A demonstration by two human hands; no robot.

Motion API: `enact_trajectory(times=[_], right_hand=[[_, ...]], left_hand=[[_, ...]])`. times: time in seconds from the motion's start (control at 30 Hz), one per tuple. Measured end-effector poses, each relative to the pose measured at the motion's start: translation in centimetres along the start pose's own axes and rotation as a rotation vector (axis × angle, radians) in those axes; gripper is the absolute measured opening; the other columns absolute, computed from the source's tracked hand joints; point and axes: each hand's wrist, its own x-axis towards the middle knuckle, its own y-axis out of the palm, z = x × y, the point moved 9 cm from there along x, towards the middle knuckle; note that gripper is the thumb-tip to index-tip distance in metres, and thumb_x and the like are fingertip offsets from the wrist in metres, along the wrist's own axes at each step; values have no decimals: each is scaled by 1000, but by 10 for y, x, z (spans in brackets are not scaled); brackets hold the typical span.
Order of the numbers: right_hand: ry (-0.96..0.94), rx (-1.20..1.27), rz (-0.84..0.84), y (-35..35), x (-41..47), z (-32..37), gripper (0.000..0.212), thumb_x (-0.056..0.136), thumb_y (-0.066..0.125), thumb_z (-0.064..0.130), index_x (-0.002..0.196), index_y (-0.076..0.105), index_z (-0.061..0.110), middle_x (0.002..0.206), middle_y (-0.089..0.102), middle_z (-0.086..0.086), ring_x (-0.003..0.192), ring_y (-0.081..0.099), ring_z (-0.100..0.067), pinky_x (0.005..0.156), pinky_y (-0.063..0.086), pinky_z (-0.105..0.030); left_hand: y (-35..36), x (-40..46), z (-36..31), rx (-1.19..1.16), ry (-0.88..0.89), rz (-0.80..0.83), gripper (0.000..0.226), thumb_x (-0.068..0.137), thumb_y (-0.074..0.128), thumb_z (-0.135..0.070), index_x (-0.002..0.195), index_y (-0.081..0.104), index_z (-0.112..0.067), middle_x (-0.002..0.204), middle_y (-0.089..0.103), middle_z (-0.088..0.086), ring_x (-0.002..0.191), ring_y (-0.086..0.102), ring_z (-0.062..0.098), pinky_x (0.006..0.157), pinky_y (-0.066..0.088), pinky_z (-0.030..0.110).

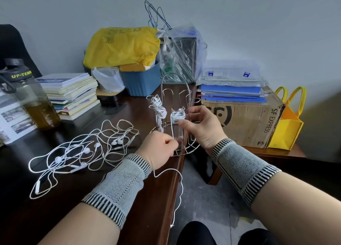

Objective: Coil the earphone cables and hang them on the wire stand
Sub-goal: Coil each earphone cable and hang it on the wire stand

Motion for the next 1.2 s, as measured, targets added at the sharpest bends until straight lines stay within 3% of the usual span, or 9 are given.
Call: enact_trajectory(times=[0.1, 0.23, 0.3, 0.4, 0.57, 0.7, 0.87, 1.03, 1.2], right_hand=[[43, 63, -6, 0, 4, -7, 44, 68, 86, 22, 103, 61, 13, 95, 69, -12, 79, 66, -24, 73, 58, -40], [105, 178, -33, 1, 4, -10, 39, 68, 86, 18, 97, 62, 9, 91, 68, -20, 62, 60, -21, 59, 50, -31], [123, 221, -44, 2, 4, -10, 34, 69, 85, 16, 93, 62, 10, 88, 66, -20, 56, 56, -19, 54, 48, -29], [90, 151, -114, -3, 3, -8, 33, 67, 85, 22, 86, 58, 17, 89, 66, -13, 61, 58, -18, 61, 53, -33], [-326, -318, -181, -8, -13, 30, 33, 77, 73, 11, 75, 47, 31, 84, 51, 2, 66, 51, -9, 65, 44, -20], [-692, -511, -41, 16, -37, 47, 24, 79, 64, -2, 92, 71, 18, 93, 47, 2, 82, 47, -5, 73, 43, -9], [-784, -575, -90, 18, -39, 49, 13, 74, 75, 7, 86, 74, 14, 95, 54, -5, 90, 56, -27, 77, 47, -32], [-679, -552, -71, 14, -37, 46, 30, 74, 76, 8, 102, 66, 16, 107, 53, -2, 101, 55, -20, 83, 49, -32], [-734, -596, -54, 19, -43, 51, 49, 72, 76, 10, 113, 53, 24, 113, 54, -5, 104, 56, -21, 79, 53, -33]], left_hand=[[8, -5, 4, 21, -15, 14, 45, 89, 52, -16, 44, 49, -17, 47, 58, -10, 41, 44, 6, 52, 36, 23], [11, -6, -7, 124, 60, 24, 38, 90, 50, -22, 58, 56, -4, 69, 63, 9, 60, 55, 19, 64, 47, 35], [10, -7, -15, 220, 102, 29, 40, 92, 49, -25, 58, 52, -4, 69, 58, 8, 69, 56, 23, 71, 49, 39], [8, -13, -25, 441, 127, 29, 44, 98, 42, -31, 57, 40, -17, 69, 51, 0, 79, 54, 23, 78, 49, 36], [7, -20, -31, 580, 158, 27, 32, 104, 32, -31, 76, 41, -18, 79, 54, 1, 81, 56, 27, 70, 42, 35], [4, -23, -37, 631, 190, 47, 17, 102, 34, -21, 88, 43, -19, 93, 65, 9, 85, 60, 32, 65, 35, 34], [-10, -25, -53, 640, 216, 46, 19, 103, 35, -23, 93, 51, -19, 98, 64, 5, 96, 59, 28, 71, 35, 31], [-26, -22, -50, 544, 146, 89, 29, 102, 35, -30, 83, 53, -16, 83, 58, 1, 85, 55, 25, 74, 42, 36], [-7, -25, -54, 687, 129, 234, 27, 104, 31, -22, 89, 53, -15, 102, 59, 6, 88, 47, 21, 76, 35, 29]])
